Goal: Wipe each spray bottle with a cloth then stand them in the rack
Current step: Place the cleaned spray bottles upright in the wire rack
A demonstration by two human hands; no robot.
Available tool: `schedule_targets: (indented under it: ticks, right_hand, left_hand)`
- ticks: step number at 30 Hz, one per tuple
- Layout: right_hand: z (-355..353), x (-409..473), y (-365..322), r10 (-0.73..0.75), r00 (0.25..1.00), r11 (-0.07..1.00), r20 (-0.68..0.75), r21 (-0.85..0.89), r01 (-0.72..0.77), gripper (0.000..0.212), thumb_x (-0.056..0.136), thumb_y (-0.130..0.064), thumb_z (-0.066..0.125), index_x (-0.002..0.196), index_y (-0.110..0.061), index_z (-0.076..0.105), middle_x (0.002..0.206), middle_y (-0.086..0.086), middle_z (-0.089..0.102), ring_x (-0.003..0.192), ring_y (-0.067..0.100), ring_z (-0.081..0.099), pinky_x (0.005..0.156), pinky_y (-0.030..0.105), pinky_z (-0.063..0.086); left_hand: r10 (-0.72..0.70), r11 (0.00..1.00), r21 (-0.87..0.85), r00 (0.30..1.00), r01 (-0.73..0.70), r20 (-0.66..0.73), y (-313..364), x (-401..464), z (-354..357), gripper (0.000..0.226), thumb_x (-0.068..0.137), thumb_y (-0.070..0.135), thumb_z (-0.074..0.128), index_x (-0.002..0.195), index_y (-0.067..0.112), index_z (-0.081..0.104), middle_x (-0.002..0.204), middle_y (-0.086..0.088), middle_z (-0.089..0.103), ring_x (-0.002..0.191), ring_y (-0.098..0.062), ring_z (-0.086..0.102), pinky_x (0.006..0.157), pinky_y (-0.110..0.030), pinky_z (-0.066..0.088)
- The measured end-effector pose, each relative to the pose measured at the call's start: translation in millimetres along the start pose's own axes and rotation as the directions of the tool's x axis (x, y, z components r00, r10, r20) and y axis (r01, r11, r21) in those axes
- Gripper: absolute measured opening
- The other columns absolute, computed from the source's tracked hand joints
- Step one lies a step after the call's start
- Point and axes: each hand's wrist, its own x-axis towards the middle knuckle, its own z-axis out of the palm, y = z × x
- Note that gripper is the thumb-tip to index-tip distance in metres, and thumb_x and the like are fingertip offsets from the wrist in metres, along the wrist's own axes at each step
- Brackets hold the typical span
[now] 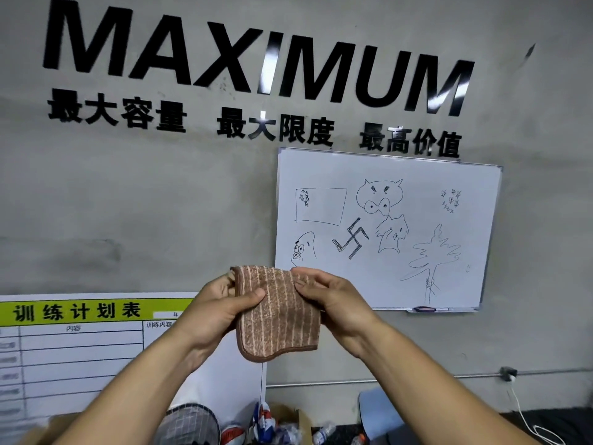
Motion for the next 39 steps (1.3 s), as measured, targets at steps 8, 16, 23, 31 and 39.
schedule_targets:
  ticks: [8, 16, 23, 31, 39]
  right_hand:
    - [2, 0, -16, -0.136, 0.991, 0.983, -0.012, -0.13, 0.133, 0.052, 0.088, 0.004, 0.077, 0.134, -0.018, 0.067, 0.121, 0.006, 0.076, 0.092, 0.014, 0.074, 0.078, 0.032, 0.057]
    - [3, 10, -34, -0.303, 0.953, 0.813, 0.008, -0.52, 0.262, 0.038, 0.088, -0.004, 0.082, 0.116, -0.028, 0.074, 0.066, -0.003, 0.051, 0.069, 0.013, 0.053, 0.077, 0.022, 0.047]
    - [2, 17, -35, -0.354, 0.935, 0.769, 0.007, -0.567, 0.295, 0.033, 0.089, -0.004, 0.08, 0.112, -0.027, 0.075, 0.097, 0.015, 0.076, 0.084, 0.018, 0.068, 0.089, 0.038, 0.06]
    - [1, 21, -28, -0.363, 0.932, 0.622, 0.014, -0.741, 0.254, 0.023, 0.091, -0.013, 0.081, 0.11, -0.024, 0.076, 0.066, -0.007, 0.053, 0.061, 0.004, 0.051, 0.065, 0.014, 0.042]
    - [6, 16, -18, -0.15, 0.989, 0.932, -0.012, -0.334, 0.137, 0.029, 0.11, -0.032, 0.054, 0.098, -0.006, 0.06, 0.09, 0.003, 0.062, 0.078, 0.012, 0.059, 0.072, 0.02, 0.054]
  left_hand:
    - [0.122, 0.968, 0.224, 0.992, -0.116, -0.014, 24, 9, -15, 0.06, 0.086, -0.011, 0.078, 0.138, 0.015, 0.062, 0.103, -0.011, 0.08, 0.082, -0.01, 0.075, 0.072, -0.019, 0.058]
    - [0.344, 0.729, 0.647, 0.937, -0.225, -0.061, 43, 19, -20, 0.035, 0.074, 0.0, 0.094, 0.089, 0.027, 0.078, 0.072, 0.004, 0.056, 0.062, -0.011, 0.044, 0.063, -0.022, 0.043]
    - [0.412, 0.644, 0.71, 0.911, -0.285, -0.007, 42, 15, -22, 0.028, 0.077, 0.019, 0.096, 0.099, 0.028, 0.08, 0.079, 0.004, 0.062, 0.067, -0.009, 0.052, 0.069, -0.019, 0.049]
    - [0.426, 0.342, 0.916, 0.903, -0.21, 0.048, 38, 15, -25, 0.021, 0.087, 0.01, 0.082, 0.087, 0.03, 0.076, 0.071, 0.013, 0.065, 0.067, -0.004, 0.058, 0.066, -0.026, 0.043]
    - [0.231, 0.809, 0.555, 0.973, -0.195, 0.004, 28, 13, -24, 0.021, 0.111, 0.025, 0.057, 0.101, 0.007, 0.061, 0.087, 0.0, 0.065, 0.084, -0.016, 0.061, 0.082, -0.039, 0.05]
